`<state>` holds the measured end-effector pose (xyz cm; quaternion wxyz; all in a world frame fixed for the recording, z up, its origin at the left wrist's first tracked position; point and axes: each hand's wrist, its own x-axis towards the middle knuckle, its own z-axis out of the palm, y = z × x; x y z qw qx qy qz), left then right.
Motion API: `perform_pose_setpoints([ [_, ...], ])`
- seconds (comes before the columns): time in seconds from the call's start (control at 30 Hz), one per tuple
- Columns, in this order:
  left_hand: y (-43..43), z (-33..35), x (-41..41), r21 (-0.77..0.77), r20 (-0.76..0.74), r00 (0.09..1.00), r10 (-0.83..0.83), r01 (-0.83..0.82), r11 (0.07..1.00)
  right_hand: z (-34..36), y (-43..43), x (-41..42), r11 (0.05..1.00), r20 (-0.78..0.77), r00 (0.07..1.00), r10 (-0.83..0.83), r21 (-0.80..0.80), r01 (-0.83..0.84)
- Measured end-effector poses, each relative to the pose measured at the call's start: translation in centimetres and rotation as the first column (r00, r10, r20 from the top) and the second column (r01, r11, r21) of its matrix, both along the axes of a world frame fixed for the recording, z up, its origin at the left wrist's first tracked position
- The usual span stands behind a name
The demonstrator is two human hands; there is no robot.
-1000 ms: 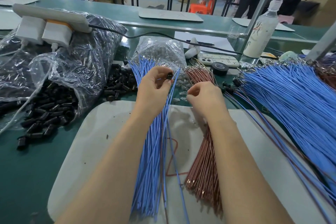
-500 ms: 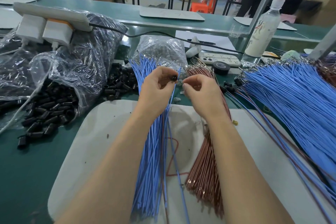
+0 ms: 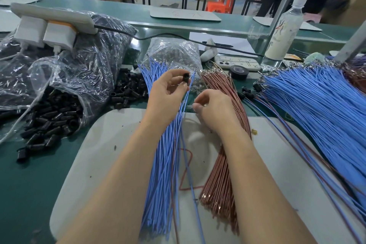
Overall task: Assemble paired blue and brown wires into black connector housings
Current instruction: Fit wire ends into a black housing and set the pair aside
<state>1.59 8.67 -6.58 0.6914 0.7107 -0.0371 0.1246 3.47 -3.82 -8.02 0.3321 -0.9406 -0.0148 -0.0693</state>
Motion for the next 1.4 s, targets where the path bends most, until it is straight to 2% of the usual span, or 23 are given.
perform_pose_setpoints([
  [0.13,-0.1,0.0,-0.1,0.014,-0.004,1.0,-0.001,0.001,1.0,0.2,-1.0,0.2,0.987,0.16,0.975,-0.152,-0.028,0.159],
  [0.33,0.1,-0.1,0.0,0.014,-0.019,1.0,0.005,-0.005,1.0,0.1,-1.3,0.2,0.985,0.082,0.984,-0.156,-0.056,0.161],
  [0.53,0.1,0.0,-0.1,0.018,-0.024,1.0,0.01,-0.01,1.0,-0.3,-0.8,0.6,0.954,-0.013,0.991,-0.132,-0.273,0.123],
  [0.7,0.1,0.0,-0.1,0.024,-0.026,1.0,0.005,-0.005,1.0,-0.5,-0.6,0.6,0.945,-0.034,0.991,-0.131,-0.305,0.114],
  [0.77,0.1,0.0,-0.1,0.03,-0.02,1.0,0.003,-0.003,1.0,-0.5,-0.7,0.4,0.968,0.012,0.994,-0.112,-0.226,0.112],
  [0.8,0.1,-0.1,-0.1,0.036,-0.017,1.0,0.002,-0.001,0.999,-0.4,-0.6,0.3,0.985,0.051,0.994,-0.101,-0.137,0.107],
  [0.87,0.1,-0.2,0.0,0.043,-0.013,1.0,-0.007,0.007,0.999,0.2,-0.8,0.1,0.984,0.086,0.993,-0.08,0.164,0.065],
  [0.9,0.1,-0.2,0.1,0.045,-0.01,1.0,-0.011,0.012,0.999,0.6,-0.8,0.0,0.932,0.062,0.997,-0.051,0.362,0.025],
  [0.93,0.1,-0.3,0.1,0.05,-0.006,1.0,-0.014,0.014,0.999,1.1,-0.8,-0.2,0.836,0.025,1.0,0.001,0.549,-0.014],
  [1.0,0.1,-0.5,0.2,0.063,0.003,1.0,-0.015,0.015,0.998,1.6,-0.9,-0.4,0.632,-0.019,0.993,0.12,0.772,-0.061],
  [1.07,0.1,-0.6,0.3,0.076,0.008,1.0,-0.012,0.011,0.997,2.0,-1.0,-0.6,0.551,-0.019,0.984,0.179,0.831,-0.084],
  [1.23,0.1,-0.9,0.6,0.1,0.026,1.0,-0.012,0.009,0.995,2.4,-1.2,-0.8,0.519,0.034,0.981,0.189,0.845,-0.13],
  [1.33,0.1,-1.1,0.7,0.109,0.04,0.999,-0.023,0.018,0.994,2.6,-1.1,-0.9,0.548,0.125,0.983,0.132,0.817,-0.178],
  [1.4,0.0,-1.2,0.7,0.116,0.042,0.998,-0.039,0.034,0.993,2.8,-1.1,-1.0,0.622,0.195,0.976,0.094,0.754,-0.211],
])
